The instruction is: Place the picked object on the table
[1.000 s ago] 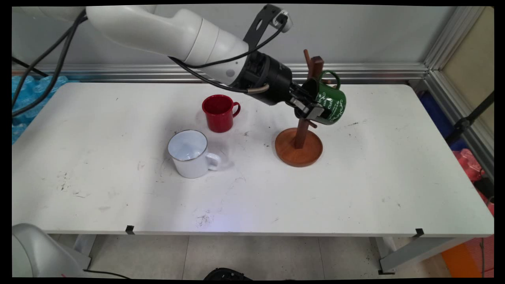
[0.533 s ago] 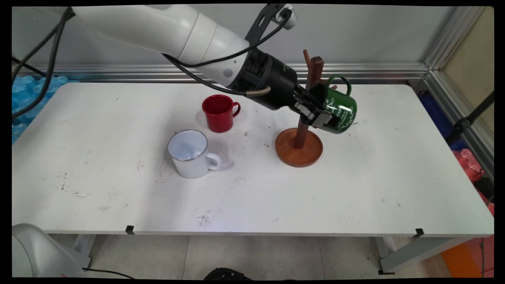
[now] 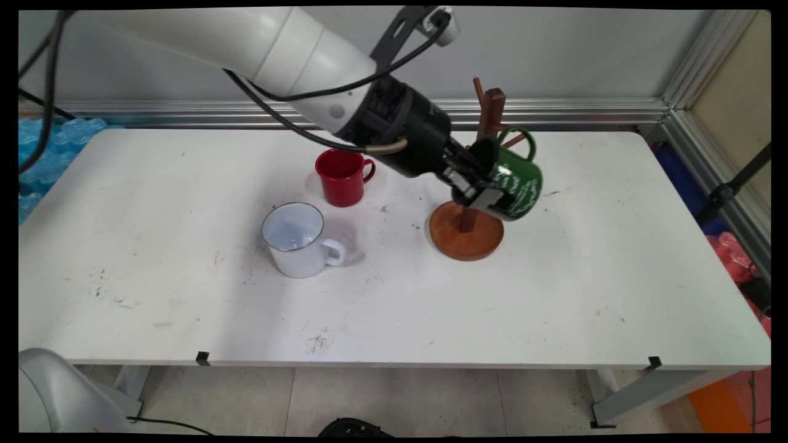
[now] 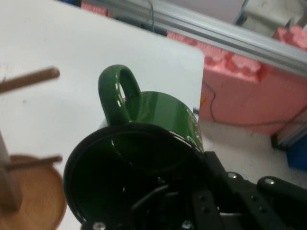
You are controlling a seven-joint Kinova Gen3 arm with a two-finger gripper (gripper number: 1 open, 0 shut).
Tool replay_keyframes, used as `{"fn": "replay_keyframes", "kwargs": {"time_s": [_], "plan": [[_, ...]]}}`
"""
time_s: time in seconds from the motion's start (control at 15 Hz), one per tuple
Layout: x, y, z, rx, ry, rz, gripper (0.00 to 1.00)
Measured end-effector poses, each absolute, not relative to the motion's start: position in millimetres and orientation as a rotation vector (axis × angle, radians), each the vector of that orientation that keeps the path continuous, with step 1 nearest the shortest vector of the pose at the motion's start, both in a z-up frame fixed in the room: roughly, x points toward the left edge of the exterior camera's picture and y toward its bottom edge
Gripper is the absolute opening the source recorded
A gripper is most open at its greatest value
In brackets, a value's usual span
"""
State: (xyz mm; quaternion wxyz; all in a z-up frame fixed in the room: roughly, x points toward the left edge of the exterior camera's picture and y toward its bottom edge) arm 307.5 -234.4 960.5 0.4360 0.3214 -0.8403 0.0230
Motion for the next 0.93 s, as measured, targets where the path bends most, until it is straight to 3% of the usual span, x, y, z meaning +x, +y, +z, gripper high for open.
{"fn": "replay_keyframes", "kwargs": {"time_s": [0.93], "plan": [[329.9,-198.7,991.7,0.856,-2.495,0.101,0.0]]}}
